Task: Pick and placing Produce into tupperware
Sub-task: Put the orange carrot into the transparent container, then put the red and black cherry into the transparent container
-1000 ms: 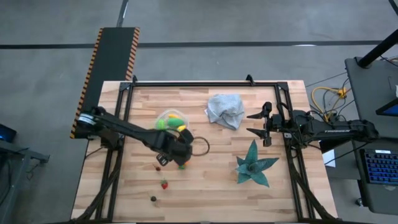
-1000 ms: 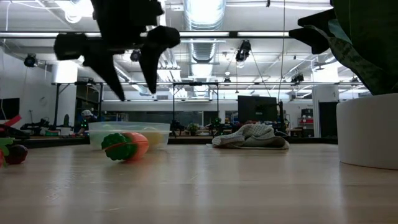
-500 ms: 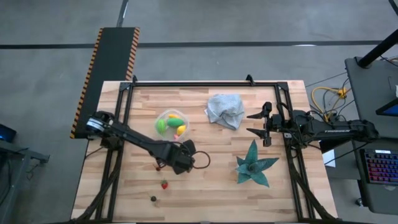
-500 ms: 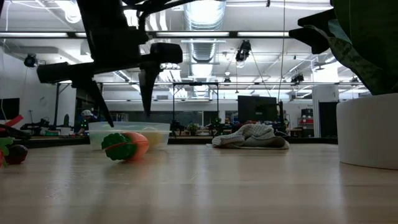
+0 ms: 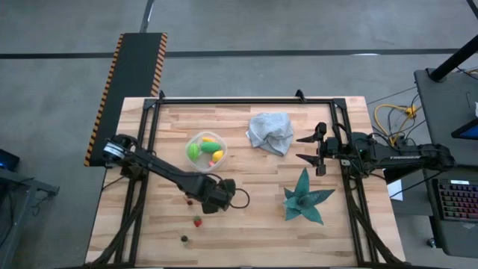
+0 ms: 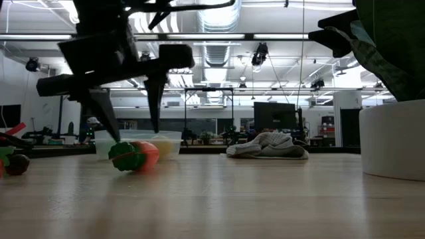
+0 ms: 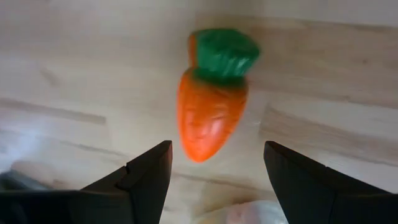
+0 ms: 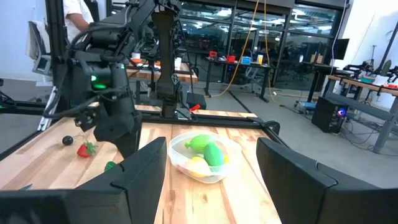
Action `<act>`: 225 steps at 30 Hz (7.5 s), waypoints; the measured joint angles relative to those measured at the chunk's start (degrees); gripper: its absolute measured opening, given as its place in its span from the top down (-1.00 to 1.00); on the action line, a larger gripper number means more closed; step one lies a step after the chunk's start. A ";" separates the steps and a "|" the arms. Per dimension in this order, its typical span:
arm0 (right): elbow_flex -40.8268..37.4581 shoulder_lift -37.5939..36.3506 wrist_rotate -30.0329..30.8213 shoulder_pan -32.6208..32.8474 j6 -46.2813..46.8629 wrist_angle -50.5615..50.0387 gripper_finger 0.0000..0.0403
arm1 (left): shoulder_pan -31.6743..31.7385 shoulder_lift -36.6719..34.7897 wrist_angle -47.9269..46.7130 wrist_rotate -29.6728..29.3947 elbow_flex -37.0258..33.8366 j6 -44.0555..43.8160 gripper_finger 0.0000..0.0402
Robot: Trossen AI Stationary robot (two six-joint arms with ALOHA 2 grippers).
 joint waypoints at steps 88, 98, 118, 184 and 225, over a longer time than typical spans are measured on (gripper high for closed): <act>-0.02 -0.02 -0.04 0.00 -0.85 -0.85 -0.20 | 2.73 4.95 16.83 1.65 -3.01 2.71 0.47; -0.02 -0.02 -0.04 0.00 -0.85 -0.85 -0.20 | 2.71 5.05 16.45 -2.89 -3.01 -0.22 0.47; -0.02 0.00 -0.04 0.00 -0.85 -0.83 -0.20 | 2.67 4.87 16.50 -7.34 -2.81 -3.66 0.48; -0.02 -0.02 -0.08 -0.11 -0.85 -0.87 -0.20 | 15.28 -13.07 -8.97 -5.60 -9.85 -51.14 0.48; -0.02 -0.02 -0.08 -0.11 -0.85 -0.98 -0.20 | 17.40 -13.68 -6.55 -10.33 -3.73 -51.14 -0.11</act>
